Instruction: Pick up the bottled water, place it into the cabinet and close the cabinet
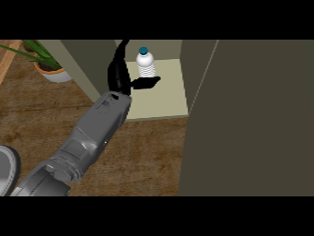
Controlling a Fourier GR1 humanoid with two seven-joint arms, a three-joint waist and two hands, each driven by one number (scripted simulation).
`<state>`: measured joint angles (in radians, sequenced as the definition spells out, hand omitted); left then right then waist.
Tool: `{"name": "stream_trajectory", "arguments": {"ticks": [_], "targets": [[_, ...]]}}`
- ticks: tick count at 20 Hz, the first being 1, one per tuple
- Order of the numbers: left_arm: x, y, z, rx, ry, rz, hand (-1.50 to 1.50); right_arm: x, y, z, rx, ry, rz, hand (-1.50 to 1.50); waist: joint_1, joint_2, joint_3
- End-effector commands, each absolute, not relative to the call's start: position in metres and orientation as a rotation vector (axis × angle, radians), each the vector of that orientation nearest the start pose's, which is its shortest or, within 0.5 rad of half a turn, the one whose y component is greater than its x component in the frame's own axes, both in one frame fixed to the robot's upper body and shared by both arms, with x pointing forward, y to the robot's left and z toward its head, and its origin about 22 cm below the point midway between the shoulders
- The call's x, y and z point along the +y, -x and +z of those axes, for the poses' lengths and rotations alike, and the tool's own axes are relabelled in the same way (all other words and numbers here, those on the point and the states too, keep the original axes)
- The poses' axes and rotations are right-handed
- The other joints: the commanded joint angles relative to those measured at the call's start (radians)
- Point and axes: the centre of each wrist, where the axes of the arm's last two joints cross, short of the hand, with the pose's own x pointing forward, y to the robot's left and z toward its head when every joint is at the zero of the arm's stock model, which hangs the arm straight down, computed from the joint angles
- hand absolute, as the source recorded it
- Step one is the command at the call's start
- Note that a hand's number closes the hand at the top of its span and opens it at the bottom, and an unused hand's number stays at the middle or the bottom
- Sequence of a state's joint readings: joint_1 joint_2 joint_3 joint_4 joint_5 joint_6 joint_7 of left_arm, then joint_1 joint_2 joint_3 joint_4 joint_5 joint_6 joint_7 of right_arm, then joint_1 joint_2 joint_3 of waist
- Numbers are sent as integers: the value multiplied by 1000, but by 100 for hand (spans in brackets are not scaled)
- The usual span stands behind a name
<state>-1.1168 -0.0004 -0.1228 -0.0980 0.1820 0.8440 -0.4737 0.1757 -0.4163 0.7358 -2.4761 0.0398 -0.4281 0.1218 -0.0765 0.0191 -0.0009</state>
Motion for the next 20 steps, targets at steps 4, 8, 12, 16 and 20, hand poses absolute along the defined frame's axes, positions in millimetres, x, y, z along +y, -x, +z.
{"name": "stream_trajectory", "arguments": {"ticks": [4, 8, 12, 16, 20], "targets": [[114, -420, 5, -1651, -709, -54, -150, -167, -85, 164, -1990, -348, 231, -150, -1, 4, -1], [110, -423, 14, -1738, -563, -68, -150, -170, -89, 168, -2003, -347, 228, -150, 9, 3, -1], [111, -420, 13, -1875, -322, 22, 150, -166, -86, 164, -1973, -363, 233, -150, 24, -6, -2], [114, -415, 7, -1926, -193, 35, 150, -168, -91, 164, -1977, -336, 236, -150, 31, -11, -1], [109, -416, 16, -1931, -30, 63, 150, -168, -87, 173, -1986, -330, 218, -150, 39, -18, -1]]}}
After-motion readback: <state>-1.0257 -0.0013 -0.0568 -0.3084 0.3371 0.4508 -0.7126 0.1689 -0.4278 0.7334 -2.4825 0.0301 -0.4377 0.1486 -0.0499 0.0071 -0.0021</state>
